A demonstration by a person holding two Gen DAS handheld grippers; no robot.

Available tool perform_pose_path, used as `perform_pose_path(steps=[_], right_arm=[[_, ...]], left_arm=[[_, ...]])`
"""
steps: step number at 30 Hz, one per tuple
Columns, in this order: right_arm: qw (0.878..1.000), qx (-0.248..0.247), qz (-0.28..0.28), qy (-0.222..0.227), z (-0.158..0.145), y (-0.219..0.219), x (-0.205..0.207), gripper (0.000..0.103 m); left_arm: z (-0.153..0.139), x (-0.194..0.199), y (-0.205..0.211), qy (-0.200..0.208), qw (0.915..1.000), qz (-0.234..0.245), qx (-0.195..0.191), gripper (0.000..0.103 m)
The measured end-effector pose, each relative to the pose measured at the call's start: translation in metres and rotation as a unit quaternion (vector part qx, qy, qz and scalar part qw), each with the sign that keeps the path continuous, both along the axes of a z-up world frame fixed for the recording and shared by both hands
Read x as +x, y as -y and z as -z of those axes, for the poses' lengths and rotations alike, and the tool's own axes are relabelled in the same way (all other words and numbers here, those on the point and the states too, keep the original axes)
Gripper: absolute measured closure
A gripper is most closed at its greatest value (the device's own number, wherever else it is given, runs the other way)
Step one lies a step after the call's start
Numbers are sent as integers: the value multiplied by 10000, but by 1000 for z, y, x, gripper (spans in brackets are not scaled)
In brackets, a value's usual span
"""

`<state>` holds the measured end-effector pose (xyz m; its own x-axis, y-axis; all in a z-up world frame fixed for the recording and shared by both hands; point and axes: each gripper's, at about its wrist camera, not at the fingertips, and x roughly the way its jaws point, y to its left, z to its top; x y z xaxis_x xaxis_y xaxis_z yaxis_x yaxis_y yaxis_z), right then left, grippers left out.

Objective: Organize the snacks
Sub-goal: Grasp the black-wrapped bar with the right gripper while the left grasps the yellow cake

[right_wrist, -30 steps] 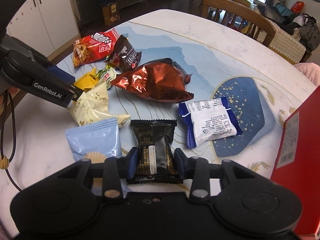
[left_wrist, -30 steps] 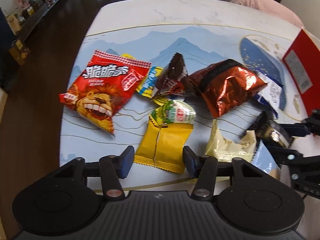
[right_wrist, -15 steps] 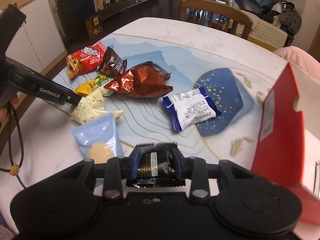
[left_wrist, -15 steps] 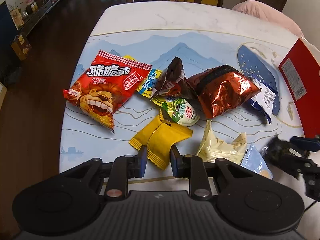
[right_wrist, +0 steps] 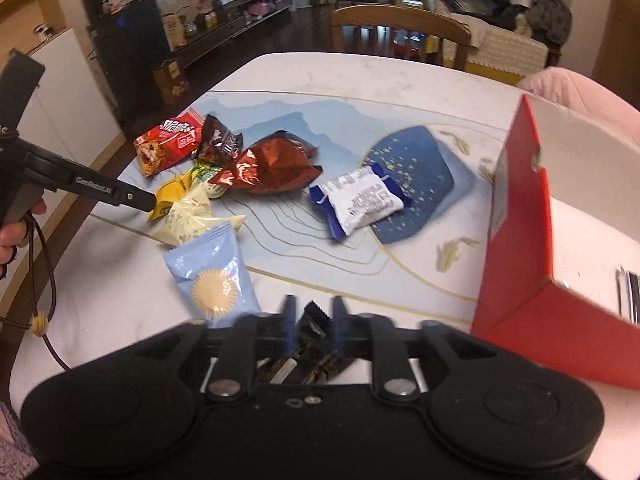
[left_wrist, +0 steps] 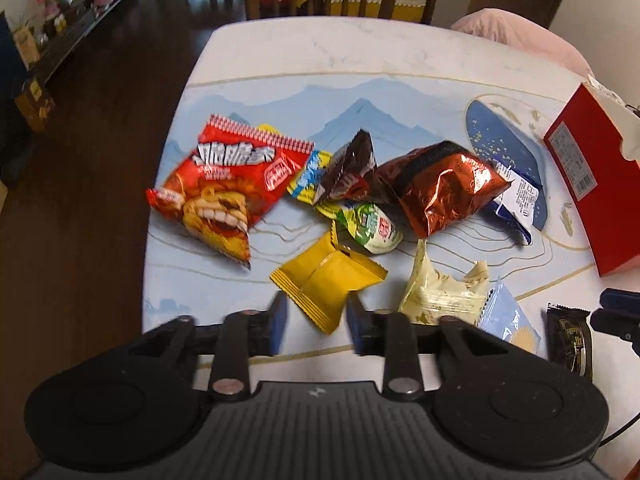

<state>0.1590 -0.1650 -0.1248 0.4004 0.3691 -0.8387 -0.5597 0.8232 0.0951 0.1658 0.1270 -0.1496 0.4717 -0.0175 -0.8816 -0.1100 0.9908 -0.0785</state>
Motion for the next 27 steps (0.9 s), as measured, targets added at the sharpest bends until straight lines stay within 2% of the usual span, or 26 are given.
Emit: perform_pose_path(steps=[1, 2, 3, 4, 7, 11, 16, 23, 27], right_arm=[[10000, 45, 58, -47, -1, 2, -1, 69], [9999, 59, 132, -67, -2, 3, -3, 53], [9997, 49, 235, -53, -3, 4, -5, 41], [9994, 51, 345, -25, -4, 4, -7, 22], [9988, 94, 456, -136, -3, 0, -10, 24], [9973, 54, 664, -315, 7, -8, -14, 23], [9941, -10, 964, -495, 17, -13, -15, 23], [9874, -88, 1387, -762, 30, -12, -9, 31], [9842, -149, 1535, -865, 36, -12, -5, 36]], left_arm=[[-2, -1, -1, 49, 10000, 18, 24, 50], [-3, -1, -3, 96, 9999, 36, 50, 47], [-4, -1, -4, 128, 9999, 77, 73, 46], [-4, 0, -4, 138, 9997, 156, 92, 46], [-3, 3, 1, 166, 9978, 549, 320, 45], [4, 9, 9, 171, 9893, 1283, 668, 45], [14, 20, 6, 14, 9822, 1806, 525, 45], [24, 34, 2, -132, 9766, 2123, 314, 45], [28, 39, 7, -139, 9748, 2198, 347, 45]])
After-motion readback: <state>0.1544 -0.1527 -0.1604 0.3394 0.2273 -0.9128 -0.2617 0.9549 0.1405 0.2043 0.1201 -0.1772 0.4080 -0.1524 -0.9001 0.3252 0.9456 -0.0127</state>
